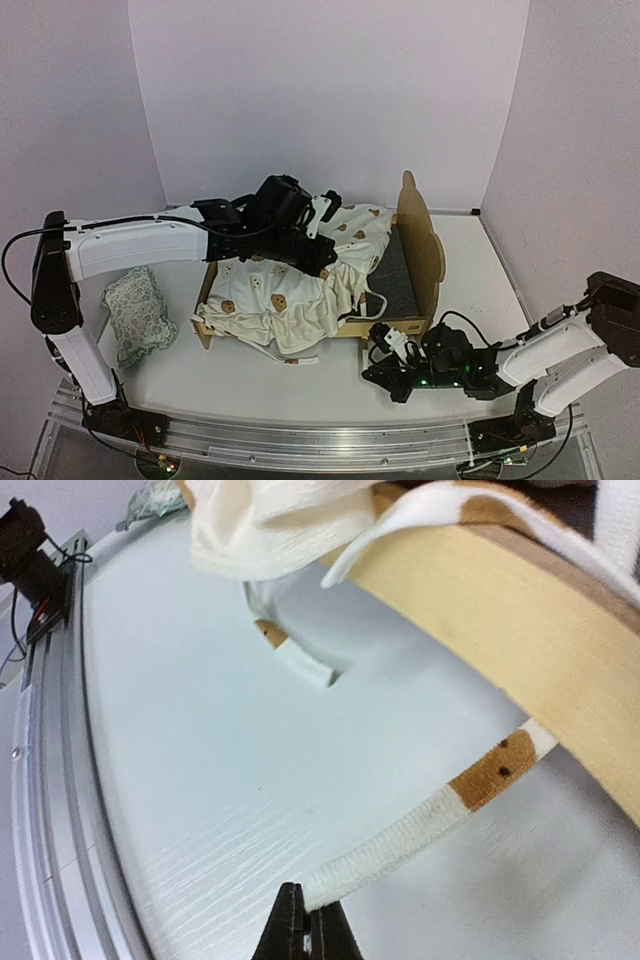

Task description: Set up the pet bed

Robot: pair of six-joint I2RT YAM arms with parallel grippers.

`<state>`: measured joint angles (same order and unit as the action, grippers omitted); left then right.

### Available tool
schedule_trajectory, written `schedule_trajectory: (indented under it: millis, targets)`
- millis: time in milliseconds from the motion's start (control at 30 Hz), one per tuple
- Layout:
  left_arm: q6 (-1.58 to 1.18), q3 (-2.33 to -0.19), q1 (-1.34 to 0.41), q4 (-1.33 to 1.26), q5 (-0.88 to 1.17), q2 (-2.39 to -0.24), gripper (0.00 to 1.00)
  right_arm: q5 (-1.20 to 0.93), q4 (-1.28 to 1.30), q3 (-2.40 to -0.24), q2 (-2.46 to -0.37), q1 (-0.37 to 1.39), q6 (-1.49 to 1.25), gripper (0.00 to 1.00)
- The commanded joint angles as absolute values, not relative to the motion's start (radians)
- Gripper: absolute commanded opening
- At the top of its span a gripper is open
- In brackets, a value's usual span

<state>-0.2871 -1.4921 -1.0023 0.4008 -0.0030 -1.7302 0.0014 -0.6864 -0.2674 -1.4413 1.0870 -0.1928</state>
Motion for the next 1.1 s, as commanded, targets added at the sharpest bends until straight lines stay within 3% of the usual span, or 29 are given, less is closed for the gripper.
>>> schedule_trajectory:
  millis: [0,200,433,667,1067]
  targets:
    - [-0.279,-1.533,-1.001,0.398,-0.004,-1.767,0.00,-0.100,-0.367,-0.313,-1.336,1.128,-0.237,0.00]
    - [-0.286,-1.564,-1.002,0.416,0.031,-1.828,0.00,-0.165,-0.095,-0.400,-1.244,1.133,-0.214,0.00]
    - [-0.260,-1.635,-1.001,0.484,0.048,-1.908,0.00,-0.210,0.043,-0.369,-1.135,1.134,-0.230,0.00]
    - [-0.250,-1.670,-1.002,0.519,0.050,-1.944,0.00,-0.048,0.180,-0.452,-1.044,1.134,-0.196,0.37]
    - [-0.264,-1.661,-1.002,0.521,0.045,-1.933,0.00,0.302,0.118,-0.632,-1.035,1.134,-0.241,0.45]
